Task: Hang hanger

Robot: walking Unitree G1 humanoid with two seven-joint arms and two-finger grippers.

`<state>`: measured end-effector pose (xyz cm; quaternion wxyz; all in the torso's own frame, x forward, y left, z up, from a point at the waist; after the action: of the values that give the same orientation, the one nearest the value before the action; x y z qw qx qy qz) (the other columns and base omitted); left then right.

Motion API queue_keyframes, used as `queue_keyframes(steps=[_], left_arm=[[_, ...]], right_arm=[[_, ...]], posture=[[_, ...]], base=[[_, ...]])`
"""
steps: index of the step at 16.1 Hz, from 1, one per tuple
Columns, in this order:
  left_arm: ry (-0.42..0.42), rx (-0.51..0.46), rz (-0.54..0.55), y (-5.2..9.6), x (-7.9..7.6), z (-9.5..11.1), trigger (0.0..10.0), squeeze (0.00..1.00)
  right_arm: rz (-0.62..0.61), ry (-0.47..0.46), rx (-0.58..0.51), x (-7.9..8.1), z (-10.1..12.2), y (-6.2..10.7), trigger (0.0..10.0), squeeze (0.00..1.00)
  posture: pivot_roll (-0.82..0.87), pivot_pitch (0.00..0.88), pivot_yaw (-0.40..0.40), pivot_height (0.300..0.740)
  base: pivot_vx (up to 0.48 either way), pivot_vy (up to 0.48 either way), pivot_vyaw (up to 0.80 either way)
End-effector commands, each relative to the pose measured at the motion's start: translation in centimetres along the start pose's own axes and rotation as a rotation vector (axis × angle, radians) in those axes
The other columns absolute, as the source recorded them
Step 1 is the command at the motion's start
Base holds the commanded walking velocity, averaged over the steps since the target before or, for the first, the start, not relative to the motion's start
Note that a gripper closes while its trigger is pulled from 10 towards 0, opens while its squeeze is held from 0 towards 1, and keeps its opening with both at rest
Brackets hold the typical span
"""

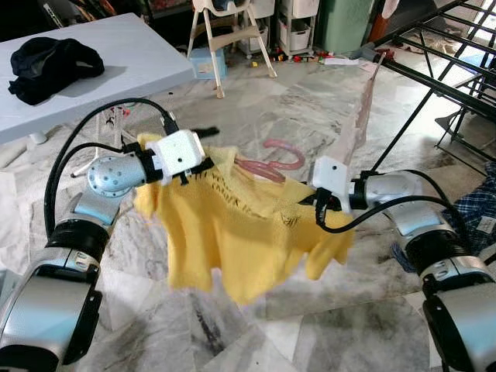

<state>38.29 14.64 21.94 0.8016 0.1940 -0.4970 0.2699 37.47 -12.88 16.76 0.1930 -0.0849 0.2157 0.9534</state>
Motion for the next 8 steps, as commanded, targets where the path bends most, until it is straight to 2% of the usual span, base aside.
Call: queue_keyframes(steps=[1,4,6,8], left_arm=[[-0.020,0.010,0.002,-0.2,0.3,0.0,10.0,1.00],[-0.030,0.000,0.007,-0.1,0.4,0.1,10.0,1.00],[-0.048,-0.006,-0.030,0.1,0.1,0.2,10.0,1.00],[-0.022,-0.023,-0.107,0.3,-0.8,0.2,10.0,1.00]], right_arm=[[0.016,0.095,-0.099,0.1,2.5,-0.3,0.0,0.00],[0.017,0.096,-0.074,0.2,2.1,-0.5,0.0,0.00],[0.017,0.096,-0.052,0.3,1.7,-0.6,0.0,0.00],[0.014,0.090,-0.031,0.4,1.1,-0.8,0.0,0.00]], posture=[[-0.12,0.057,0.057,0.740],[-0.12,0.051,0.054,0.740],[-0.12,0.050,0.054,0.740],[-0.12,0.049,0.051,0.740]], base=[[0.000,0.000,0.00],[0.000,0.000,0.00],[0.000,0.000,0.00],[0.000,0.000,0.00]])
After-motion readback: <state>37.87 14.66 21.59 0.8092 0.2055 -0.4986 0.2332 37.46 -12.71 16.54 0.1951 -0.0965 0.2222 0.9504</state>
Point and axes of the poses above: a point about 5 cm out from each wrist's last joint towards the gripper, its own y axis pointing back from the gripper into the wrist, its own z axis along the axis of the wrist's last joint, x = y × z, the point moved 2 cm from there along -y, pointing out of the wrist towards the gripper, and after that the axes turned 14 degrees about -y, right-handed, at the moved point
